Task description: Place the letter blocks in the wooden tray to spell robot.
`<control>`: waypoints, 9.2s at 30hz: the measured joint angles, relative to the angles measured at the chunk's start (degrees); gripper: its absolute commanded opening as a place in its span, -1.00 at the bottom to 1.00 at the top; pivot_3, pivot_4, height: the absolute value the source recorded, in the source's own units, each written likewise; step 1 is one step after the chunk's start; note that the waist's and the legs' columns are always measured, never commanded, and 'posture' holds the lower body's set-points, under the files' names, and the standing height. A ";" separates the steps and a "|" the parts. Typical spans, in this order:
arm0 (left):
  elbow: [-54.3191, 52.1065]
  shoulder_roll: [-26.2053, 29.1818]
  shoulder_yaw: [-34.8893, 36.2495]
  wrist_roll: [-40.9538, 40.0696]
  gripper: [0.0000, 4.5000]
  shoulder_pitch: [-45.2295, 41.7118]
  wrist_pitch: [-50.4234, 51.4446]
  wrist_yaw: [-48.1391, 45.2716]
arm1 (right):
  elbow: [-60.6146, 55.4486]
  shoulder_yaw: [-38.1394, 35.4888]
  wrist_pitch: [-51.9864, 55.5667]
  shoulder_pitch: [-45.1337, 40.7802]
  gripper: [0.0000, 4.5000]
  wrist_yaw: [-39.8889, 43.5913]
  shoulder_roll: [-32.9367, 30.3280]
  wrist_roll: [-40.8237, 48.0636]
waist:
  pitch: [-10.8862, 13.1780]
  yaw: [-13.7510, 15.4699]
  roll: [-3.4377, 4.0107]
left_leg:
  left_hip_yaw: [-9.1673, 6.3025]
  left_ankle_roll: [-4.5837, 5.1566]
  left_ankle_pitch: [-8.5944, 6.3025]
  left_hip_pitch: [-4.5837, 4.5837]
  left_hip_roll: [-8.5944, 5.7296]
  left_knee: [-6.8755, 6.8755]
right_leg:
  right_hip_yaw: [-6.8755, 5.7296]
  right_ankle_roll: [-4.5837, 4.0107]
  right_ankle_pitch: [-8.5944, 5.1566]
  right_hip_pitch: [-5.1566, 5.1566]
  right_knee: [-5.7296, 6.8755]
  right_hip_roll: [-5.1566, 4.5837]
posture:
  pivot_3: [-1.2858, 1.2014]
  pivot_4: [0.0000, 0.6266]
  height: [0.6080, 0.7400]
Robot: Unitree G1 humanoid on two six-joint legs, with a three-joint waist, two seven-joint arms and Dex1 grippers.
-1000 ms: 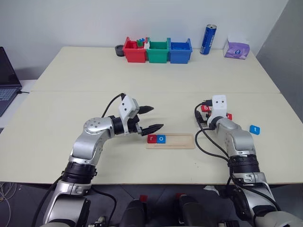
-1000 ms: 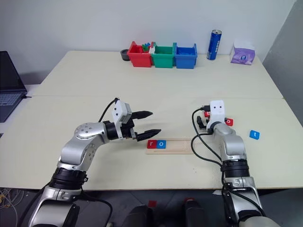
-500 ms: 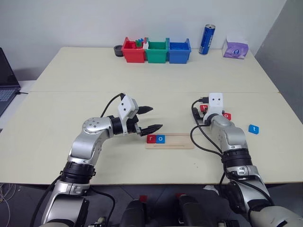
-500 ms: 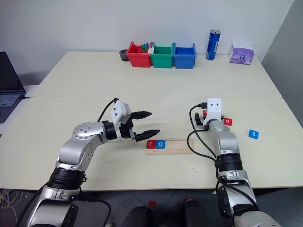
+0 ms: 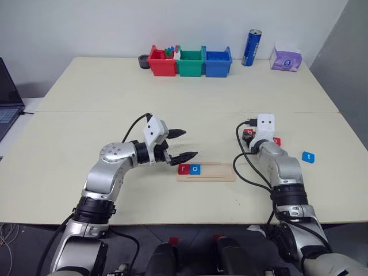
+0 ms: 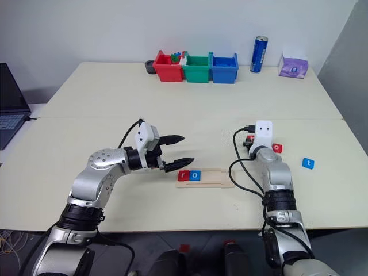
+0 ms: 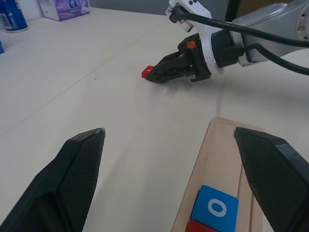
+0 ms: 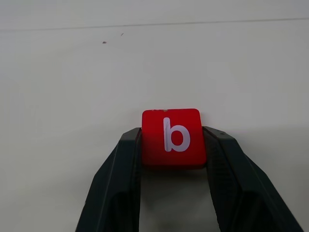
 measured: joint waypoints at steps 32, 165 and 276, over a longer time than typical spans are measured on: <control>-12.51 3.56 -3.45 -8.12 1.00 4.37 6.49 -9.60 | -52.36 1.32 44.07 21.15 -0.35 1.33 -4.53 6.33 | 0.01 0.00 0.02 | -0.01 0.00 0.00 -0.08 -0.02 -0.03 | -0.05 0.25 -0.15 0.05 -0.34 0.05 | 0.03 -0.52 1.00; 1.60 13.97 1.24 -4.99 1.00 5.24 -7.68 -20.33 | -2.10 27.14 -23.27 0.67 -0.37 59.80 -15.81 -1.23 | 0.05 0.20 0.04 | -0.02 0.03 -0.02 0.28 0.00 0.01 | -0.23 0.04 0.05 0.58 -0.67 0.00 | 0.03 -0.52 1.00; 1.37 13.03 0.50 -4.42 1.00 5.06 -8.48 -17.98 | 4.97 26.39 -25.73 -1.98 0.98 63.66 -15.31 -3.20 | 0.05 0.18 0.04 | -0.02 0.03 -0.02 0.29 0.00 0.01 | -0.23 0.03 0.05 0.58 -0.66 0.00 | 0.03 -0.52 1.00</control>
